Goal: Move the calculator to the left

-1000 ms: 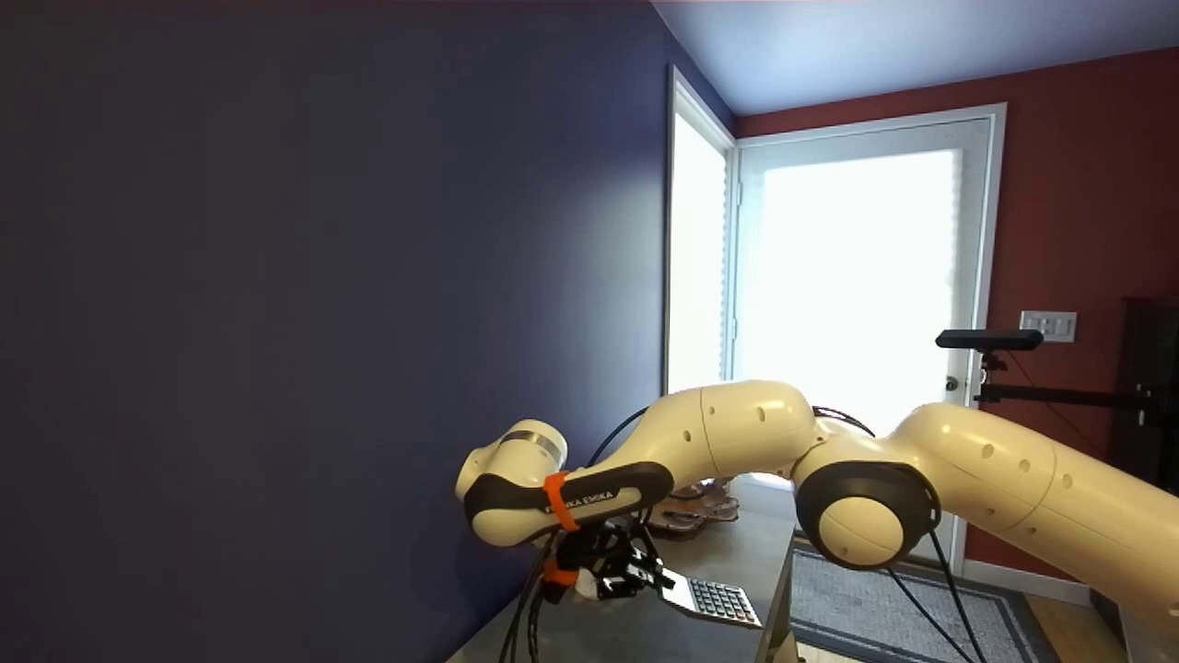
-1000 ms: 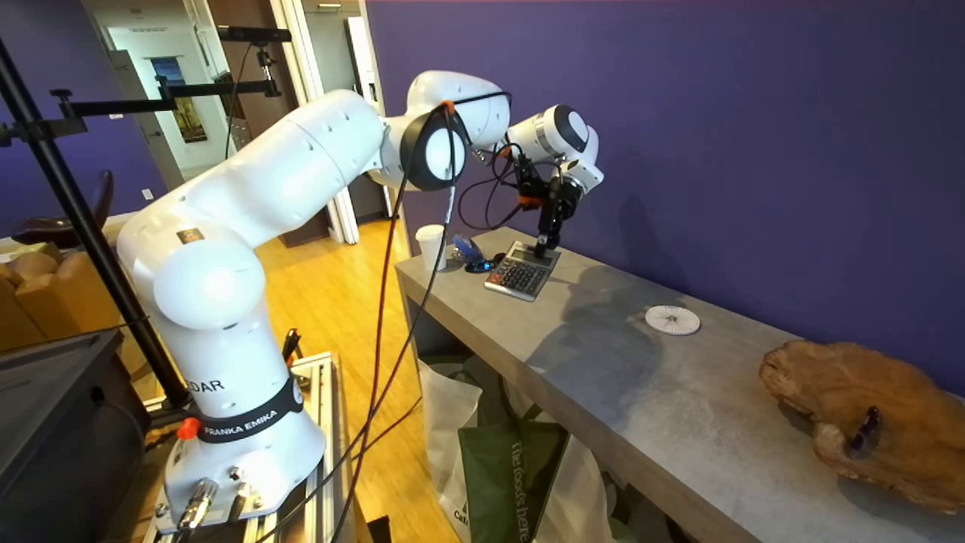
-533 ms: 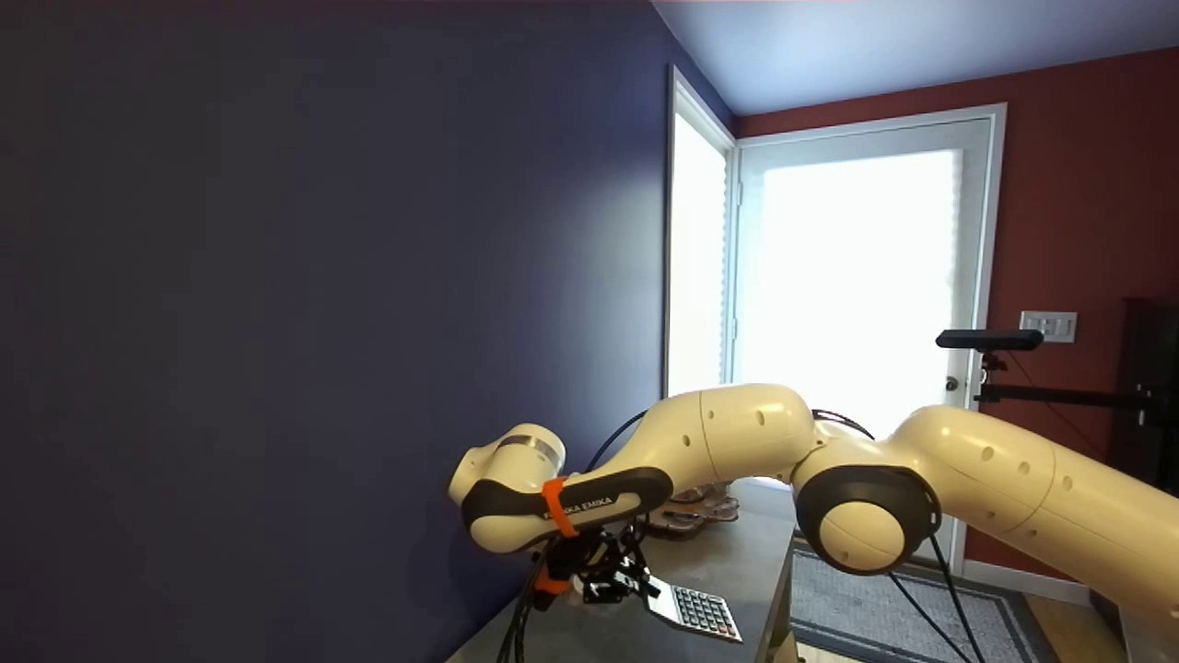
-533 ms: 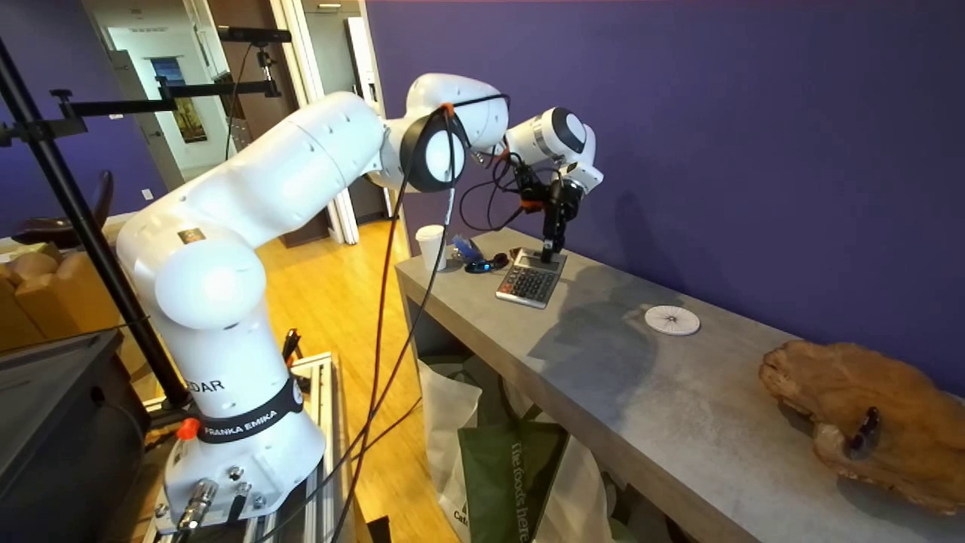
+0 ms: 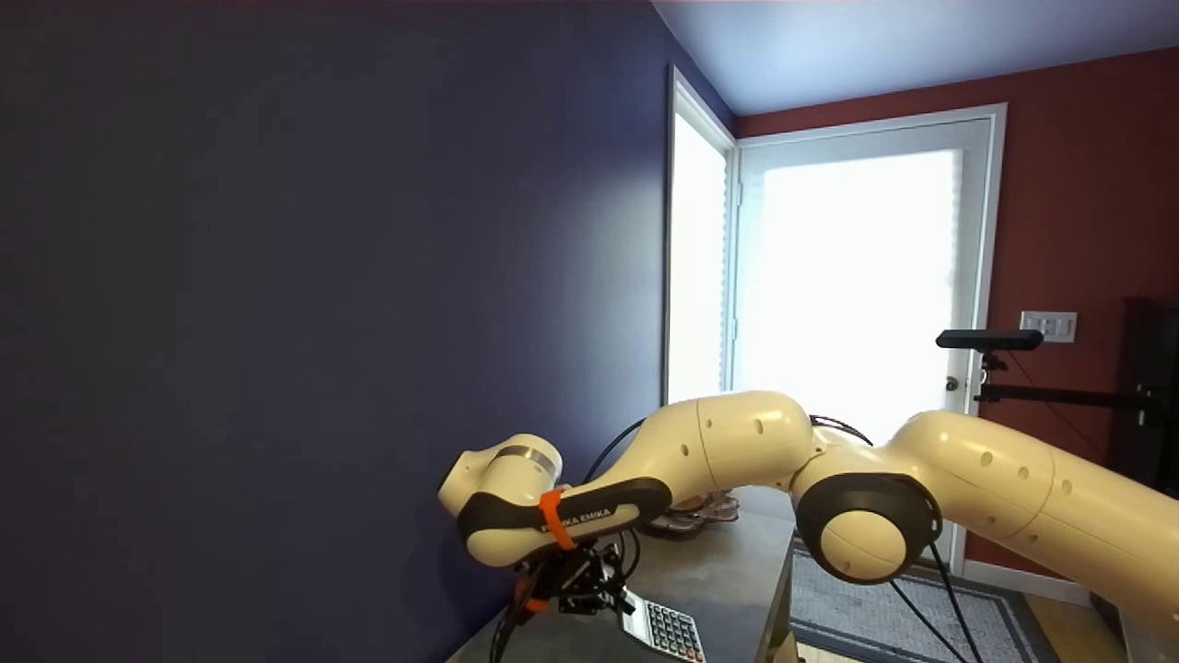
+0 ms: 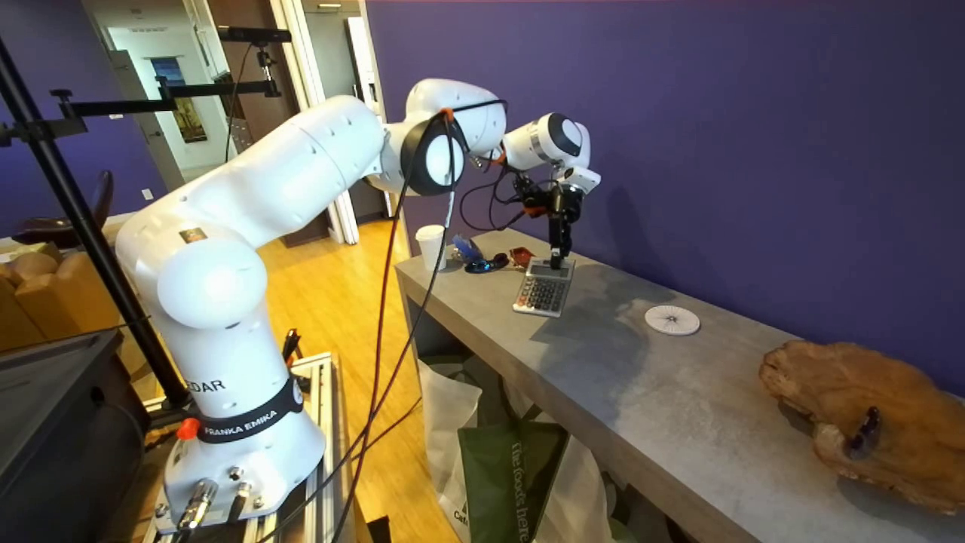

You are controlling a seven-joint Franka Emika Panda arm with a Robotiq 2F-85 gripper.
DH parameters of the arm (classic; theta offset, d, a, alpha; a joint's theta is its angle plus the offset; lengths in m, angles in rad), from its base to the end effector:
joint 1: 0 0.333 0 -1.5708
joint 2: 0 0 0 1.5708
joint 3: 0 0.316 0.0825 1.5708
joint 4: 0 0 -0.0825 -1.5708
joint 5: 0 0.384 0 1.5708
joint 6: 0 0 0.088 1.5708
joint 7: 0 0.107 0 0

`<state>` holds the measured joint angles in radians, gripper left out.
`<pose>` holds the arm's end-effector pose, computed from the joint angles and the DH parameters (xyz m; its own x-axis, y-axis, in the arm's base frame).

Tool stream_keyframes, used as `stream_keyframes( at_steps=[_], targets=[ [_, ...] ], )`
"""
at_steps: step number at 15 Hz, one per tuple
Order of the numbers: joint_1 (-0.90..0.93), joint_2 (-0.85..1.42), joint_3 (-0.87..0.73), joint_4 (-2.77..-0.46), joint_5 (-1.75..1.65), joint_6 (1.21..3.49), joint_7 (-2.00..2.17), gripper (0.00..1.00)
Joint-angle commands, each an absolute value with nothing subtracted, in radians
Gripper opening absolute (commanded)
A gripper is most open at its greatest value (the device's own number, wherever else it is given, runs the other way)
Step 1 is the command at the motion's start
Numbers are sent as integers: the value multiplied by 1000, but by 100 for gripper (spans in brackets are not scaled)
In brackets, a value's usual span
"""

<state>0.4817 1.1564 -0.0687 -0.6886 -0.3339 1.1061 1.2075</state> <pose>0.6599 0.2656 0.2326 0.7203 -0.6827 0.1230 -0.5318 -0.4296 0.7298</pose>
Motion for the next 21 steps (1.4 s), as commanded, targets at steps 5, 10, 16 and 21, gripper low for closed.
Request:
stream_keyframes(
  at_steps=[5,10,16,21],
  targets=[
    [489,1202,-67,-644,-333,1238,1221,4],
    [495,1221,-68,-644,-339,1307,1208,4],
    [509,1227,-72,-641,-348,1331,1190,53],
    [509,1224,-70,-648,-344,1361,1184,88]
  ],
)
